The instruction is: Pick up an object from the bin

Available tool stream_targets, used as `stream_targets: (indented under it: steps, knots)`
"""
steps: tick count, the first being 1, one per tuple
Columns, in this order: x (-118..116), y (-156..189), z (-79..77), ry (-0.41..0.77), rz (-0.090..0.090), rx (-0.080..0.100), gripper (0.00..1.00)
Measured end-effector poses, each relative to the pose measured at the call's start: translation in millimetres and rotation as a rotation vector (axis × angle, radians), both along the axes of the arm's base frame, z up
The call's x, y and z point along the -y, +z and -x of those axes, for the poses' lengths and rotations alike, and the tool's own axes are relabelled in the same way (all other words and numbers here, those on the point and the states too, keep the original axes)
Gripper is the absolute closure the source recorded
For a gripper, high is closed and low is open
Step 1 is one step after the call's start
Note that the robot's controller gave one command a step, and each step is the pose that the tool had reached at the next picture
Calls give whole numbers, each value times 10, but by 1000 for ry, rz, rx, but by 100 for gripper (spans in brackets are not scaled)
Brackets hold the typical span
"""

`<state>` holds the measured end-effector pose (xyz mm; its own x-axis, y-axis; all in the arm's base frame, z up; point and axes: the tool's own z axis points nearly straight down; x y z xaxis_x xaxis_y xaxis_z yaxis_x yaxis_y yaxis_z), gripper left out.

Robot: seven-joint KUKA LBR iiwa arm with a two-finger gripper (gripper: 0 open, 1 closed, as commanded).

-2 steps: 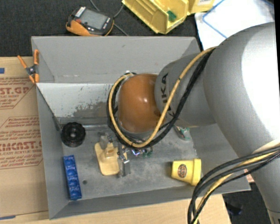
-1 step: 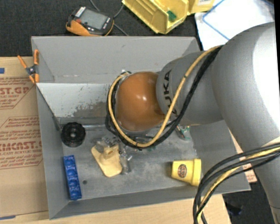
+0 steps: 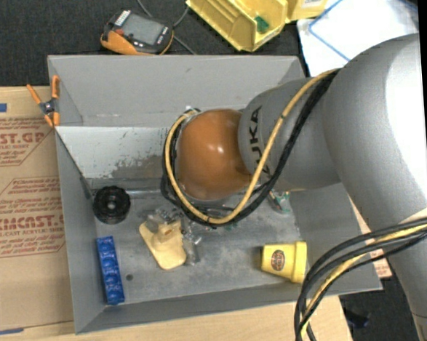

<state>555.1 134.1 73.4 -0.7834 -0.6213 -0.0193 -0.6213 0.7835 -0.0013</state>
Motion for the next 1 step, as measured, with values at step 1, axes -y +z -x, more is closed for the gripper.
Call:
stream_targets:
  steps: [1]
  knots:
    - [-2, 360, 25, 0, 1, -7, 100]
